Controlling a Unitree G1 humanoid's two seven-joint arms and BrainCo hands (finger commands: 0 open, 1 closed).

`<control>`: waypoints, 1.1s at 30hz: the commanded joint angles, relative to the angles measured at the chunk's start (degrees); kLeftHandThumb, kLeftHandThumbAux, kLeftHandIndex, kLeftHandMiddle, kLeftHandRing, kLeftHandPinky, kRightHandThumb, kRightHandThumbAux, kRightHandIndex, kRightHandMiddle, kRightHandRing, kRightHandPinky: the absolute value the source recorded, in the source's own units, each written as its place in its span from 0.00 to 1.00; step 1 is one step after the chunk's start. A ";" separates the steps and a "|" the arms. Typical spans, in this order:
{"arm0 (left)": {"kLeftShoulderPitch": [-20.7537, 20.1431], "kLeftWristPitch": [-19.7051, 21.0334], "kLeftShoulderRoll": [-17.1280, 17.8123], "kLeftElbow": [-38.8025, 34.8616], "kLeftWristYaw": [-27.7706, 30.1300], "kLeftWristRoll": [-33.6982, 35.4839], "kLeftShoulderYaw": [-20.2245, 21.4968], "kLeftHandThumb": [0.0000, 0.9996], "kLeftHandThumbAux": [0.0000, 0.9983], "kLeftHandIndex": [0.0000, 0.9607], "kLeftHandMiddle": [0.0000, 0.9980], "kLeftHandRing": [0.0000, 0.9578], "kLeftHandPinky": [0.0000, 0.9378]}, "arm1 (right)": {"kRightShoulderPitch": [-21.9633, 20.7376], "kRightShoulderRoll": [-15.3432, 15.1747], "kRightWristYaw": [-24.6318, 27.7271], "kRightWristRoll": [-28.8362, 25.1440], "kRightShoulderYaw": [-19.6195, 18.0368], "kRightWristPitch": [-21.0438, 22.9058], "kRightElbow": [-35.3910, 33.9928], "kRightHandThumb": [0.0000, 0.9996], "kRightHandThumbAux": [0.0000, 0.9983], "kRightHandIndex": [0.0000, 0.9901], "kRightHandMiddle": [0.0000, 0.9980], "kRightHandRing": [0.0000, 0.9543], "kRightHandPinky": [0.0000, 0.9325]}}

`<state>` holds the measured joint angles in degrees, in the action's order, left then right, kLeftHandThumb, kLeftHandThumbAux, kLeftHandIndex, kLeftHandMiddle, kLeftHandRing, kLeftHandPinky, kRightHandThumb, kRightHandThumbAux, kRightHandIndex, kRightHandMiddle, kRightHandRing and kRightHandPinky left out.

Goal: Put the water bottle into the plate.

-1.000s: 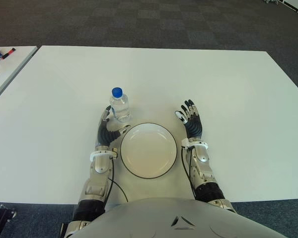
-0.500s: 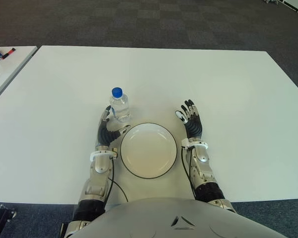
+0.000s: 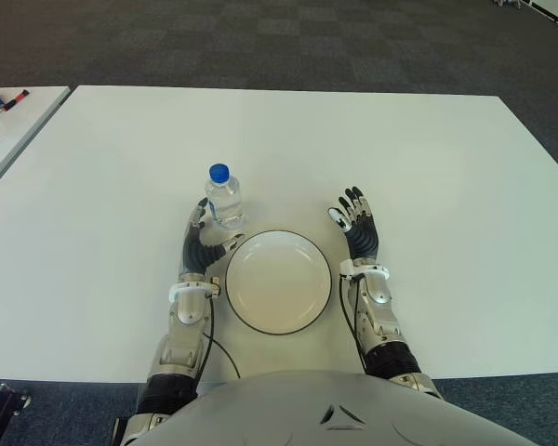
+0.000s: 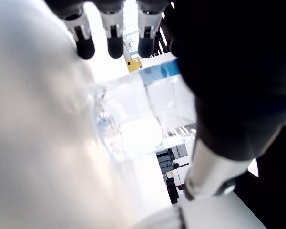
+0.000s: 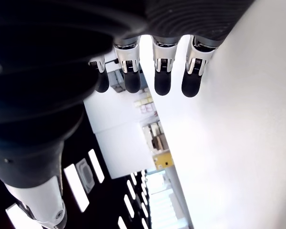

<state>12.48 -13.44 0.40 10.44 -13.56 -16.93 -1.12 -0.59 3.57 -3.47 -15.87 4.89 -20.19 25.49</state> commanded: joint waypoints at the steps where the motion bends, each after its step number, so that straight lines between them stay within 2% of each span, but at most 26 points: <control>1: -0.16 1.27 -0.90 0.57 -1.21 0.75 0.17 0.00 0.88 0.08 0.05 0.04 0.03 | 0.61 7.58 -0.95 -0.06 -0.03 1.86 2.88 0.03 0.78 0.07 0.09 0.09 0.13; 15: -0.92 -3.77 -2.64 2.73 -3.90 3.00 0.94 0.00 0.90 0.09 0.07 0.06 0.08 | 0.15 7.12 -0.86 0.62 0.21 0.68 4.10 0.07 0.76 0.07 0.09 0.08 0.12; 33: -1.20 -4.84 -3.22 4.06 -5.99 2.50 0.71 0.00 0.88 0.11 0.09 0.08 0.10 | 0.19 6.69 -0.16 0.41 0.17 0.36 4.32 0.08 0.76 0.07 0.09 0.08 0.13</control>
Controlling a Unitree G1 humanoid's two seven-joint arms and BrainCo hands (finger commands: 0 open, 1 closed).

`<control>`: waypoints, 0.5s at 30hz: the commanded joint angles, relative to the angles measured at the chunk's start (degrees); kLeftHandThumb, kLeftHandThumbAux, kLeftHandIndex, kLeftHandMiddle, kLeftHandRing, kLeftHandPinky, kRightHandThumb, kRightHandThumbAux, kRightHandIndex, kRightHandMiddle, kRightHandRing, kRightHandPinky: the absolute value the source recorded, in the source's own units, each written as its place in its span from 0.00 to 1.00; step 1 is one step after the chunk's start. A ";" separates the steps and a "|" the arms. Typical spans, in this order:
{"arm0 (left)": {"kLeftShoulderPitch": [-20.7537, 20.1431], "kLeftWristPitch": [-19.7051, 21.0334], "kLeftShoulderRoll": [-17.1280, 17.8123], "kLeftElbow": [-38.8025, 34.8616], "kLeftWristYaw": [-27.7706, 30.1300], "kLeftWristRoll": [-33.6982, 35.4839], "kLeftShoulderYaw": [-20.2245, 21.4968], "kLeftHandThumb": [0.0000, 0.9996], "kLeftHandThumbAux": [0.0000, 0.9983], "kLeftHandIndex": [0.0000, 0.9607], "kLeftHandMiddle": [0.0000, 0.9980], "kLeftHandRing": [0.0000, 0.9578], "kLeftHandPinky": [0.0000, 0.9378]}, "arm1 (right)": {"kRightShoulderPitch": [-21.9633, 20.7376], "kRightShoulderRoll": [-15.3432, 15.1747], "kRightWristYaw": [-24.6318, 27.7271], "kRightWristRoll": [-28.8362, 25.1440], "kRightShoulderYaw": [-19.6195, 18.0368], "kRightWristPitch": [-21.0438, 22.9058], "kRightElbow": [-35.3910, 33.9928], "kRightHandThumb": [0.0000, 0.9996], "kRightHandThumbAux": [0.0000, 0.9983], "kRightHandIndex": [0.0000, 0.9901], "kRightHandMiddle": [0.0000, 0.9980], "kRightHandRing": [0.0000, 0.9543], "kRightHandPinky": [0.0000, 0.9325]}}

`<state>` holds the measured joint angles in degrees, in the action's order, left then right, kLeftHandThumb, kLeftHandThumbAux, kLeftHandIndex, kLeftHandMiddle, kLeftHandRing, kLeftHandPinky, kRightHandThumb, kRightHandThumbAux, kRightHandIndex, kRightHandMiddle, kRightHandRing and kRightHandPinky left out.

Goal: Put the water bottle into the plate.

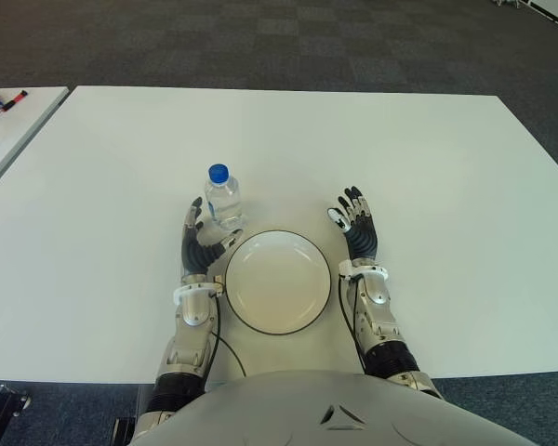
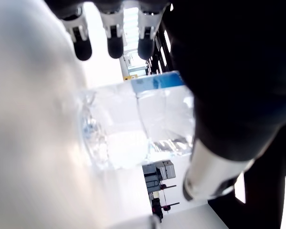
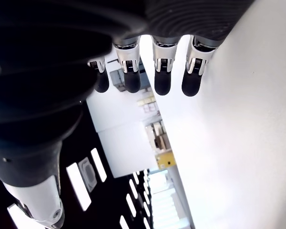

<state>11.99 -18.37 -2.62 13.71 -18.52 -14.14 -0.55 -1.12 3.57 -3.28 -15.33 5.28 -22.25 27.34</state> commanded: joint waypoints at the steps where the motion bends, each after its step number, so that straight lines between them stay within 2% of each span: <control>1: -0.73 0.15 -0.19 0.81 -1.14 -0.31 0.12 0.00 0.88 0.11 0.09 0.08 0.10 | 0.72 6.69 -0.33 -0.14 -0.23 2.43 2.45 0.08 0.76 0.07 0.09 0.08 0.13; 9: -0.31 3.53 0.20 -0.33 -2.99 -1.54 0.80 0.00 0.87 0.11 0.09 0.08 0.11 | 0.79 6.52 -0.60 0.37 -0.06 2.57 2.21 0.09 0.77 0.07 0.09 0.08 0.13; 15: -0.40 4.27 0.83 -0.27 -4.20 -2.26 1.14 0.00 0.86 0.11 0.09 0.08 0.09 | 0.79 6.47 -0.63 0.61 -0.06 2.73 2.13 0.09 0.77 0.07 0.09 0.08 0.12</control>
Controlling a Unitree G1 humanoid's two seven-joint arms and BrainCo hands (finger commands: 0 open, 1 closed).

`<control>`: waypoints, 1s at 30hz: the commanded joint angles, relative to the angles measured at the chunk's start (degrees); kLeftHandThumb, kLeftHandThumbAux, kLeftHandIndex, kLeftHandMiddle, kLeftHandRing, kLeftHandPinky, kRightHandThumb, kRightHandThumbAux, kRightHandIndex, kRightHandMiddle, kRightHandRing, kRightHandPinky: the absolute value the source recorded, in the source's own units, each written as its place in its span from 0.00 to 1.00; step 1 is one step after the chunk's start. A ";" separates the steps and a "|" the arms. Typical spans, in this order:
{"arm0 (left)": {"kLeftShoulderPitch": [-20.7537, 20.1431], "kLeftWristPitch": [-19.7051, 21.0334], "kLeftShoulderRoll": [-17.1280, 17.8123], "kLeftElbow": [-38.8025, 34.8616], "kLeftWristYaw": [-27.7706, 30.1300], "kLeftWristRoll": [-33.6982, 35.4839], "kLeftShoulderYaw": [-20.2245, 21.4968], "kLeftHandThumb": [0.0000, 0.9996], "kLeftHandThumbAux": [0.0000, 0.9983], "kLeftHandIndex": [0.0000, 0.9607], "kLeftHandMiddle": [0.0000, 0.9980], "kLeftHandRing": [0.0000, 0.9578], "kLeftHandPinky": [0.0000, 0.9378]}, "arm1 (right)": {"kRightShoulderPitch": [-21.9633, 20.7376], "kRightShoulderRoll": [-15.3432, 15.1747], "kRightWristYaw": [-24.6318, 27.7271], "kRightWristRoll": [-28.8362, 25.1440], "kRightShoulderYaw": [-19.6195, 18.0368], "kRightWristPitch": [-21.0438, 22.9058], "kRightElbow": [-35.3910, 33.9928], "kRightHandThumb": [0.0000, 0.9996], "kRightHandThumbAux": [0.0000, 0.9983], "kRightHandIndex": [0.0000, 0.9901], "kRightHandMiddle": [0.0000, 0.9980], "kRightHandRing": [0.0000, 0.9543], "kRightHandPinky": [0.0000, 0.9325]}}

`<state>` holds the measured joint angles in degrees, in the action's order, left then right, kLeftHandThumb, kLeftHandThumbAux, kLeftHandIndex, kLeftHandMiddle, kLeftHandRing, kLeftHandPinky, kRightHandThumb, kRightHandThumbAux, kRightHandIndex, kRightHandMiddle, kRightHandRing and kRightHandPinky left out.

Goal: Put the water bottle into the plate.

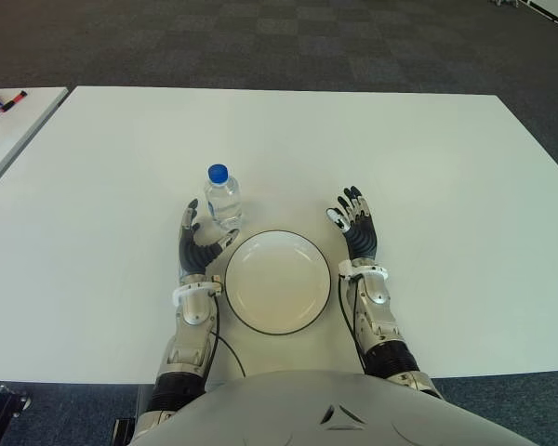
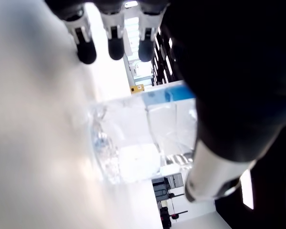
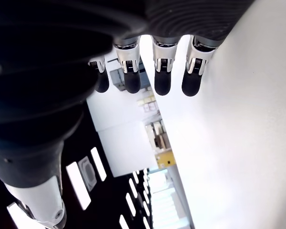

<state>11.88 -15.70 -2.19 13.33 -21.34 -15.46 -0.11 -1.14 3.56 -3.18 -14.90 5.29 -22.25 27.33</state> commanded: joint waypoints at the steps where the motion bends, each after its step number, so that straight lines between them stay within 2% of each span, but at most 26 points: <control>1: -0.34 1.65 0.48 0.19 -1.55 -1.05 0.78 0.00 0.86 0.11 0.09 0.08 0.09 | 0.81 6.47 -0.72 0.19 -0.07 2.75 2.13 0.09 0.77 0.07 0.09 0.08 0.12; 30: -1.09 5.25 2.94 0.12 -1.62 -2.60 1.76 0.00 0.83 0.11 0.09 0.06 0.05 | 0.67 6.12 -0.34 1.02 -0.22 2.30 2.70 0.07 0.77 0.06 0.09 0.08 0.12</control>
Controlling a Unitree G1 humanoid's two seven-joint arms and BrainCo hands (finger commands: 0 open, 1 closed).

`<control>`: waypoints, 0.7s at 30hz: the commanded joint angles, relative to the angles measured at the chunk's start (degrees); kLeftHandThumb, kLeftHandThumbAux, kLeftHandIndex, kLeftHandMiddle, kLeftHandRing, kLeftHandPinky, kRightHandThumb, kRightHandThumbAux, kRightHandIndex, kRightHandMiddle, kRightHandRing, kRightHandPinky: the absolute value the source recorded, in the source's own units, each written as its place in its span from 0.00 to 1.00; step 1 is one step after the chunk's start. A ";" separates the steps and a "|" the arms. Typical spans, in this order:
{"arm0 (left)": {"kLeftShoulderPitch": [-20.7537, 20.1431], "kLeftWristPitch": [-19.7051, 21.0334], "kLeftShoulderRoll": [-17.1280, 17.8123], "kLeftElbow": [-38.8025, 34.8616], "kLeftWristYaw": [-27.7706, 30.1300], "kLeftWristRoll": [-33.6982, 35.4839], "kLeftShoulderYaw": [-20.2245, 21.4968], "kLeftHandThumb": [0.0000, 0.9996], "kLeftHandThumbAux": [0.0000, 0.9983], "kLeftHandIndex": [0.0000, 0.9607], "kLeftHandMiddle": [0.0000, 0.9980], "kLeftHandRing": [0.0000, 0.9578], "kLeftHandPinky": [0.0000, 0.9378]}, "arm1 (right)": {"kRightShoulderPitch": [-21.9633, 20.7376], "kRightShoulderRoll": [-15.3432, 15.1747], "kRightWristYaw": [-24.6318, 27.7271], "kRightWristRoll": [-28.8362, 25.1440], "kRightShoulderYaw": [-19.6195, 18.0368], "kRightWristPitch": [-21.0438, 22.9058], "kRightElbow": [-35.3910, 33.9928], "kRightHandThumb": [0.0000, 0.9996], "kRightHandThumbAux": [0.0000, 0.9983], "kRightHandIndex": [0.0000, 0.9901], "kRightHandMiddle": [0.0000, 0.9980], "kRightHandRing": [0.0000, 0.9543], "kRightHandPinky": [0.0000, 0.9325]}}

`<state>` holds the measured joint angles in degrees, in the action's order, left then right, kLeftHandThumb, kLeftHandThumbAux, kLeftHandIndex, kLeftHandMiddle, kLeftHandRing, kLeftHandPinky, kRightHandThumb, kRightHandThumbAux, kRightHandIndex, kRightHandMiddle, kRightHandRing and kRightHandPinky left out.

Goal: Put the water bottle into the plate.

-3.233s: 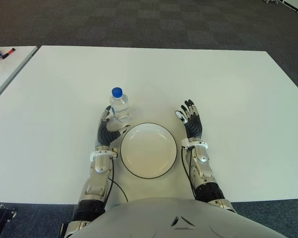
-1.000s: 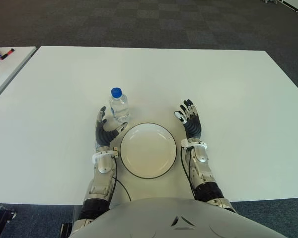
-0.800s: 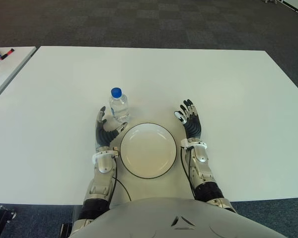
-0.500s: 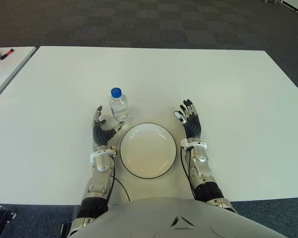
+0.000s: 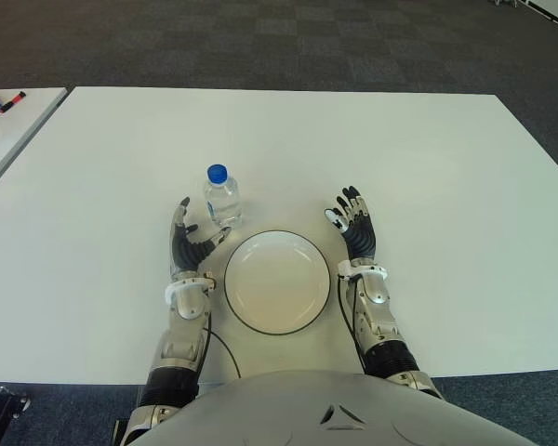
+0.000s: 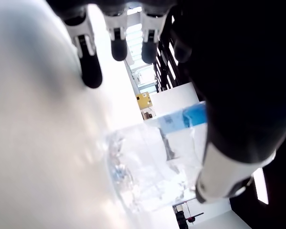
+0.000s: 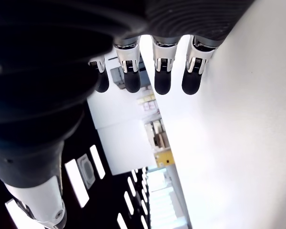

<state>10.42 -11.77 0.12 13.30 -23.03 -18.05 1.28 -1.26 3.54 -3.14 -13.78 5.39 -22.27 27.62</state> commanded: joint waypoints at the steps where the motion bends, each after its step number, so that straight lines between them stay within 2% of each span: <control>1: 0.33 1.25 0.70 0.16 0.14 0.11 0.41 0.00 0.82 0.11 0.09 0.06 0.05 | 0.80 6.15 -0.37 -0.12 -0.32 2.33 2.41 0.07 0.77 0.06 0.09 0.08 0.12; 15: -0.95 -2.06 0.84 1.34 0.07 1.04 0.07 0.00 0.85 0.11 0.10 0.07 0.06 | 0.74 6.08 -0.69 0.39 -0.21 2.28 2.58 0.08 0.76 0.06 0.09 0.08 0.11; 21: -1.38 -2.31 0.50 0.87 0.44 1.14 -0.31 0.00 0.86 0.11 0.09 0.07 0.06 | 0.64 6.08 -0.66 0.68 -0.17 1.85 2.94 0.09 0.76 0.05 0.08 0.08 0.12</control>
<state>9.85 -13.78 0.62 13.85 -23.02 -17.32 1.21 -1.30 3.54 -3.19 -13.51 5.35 -22.40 27.74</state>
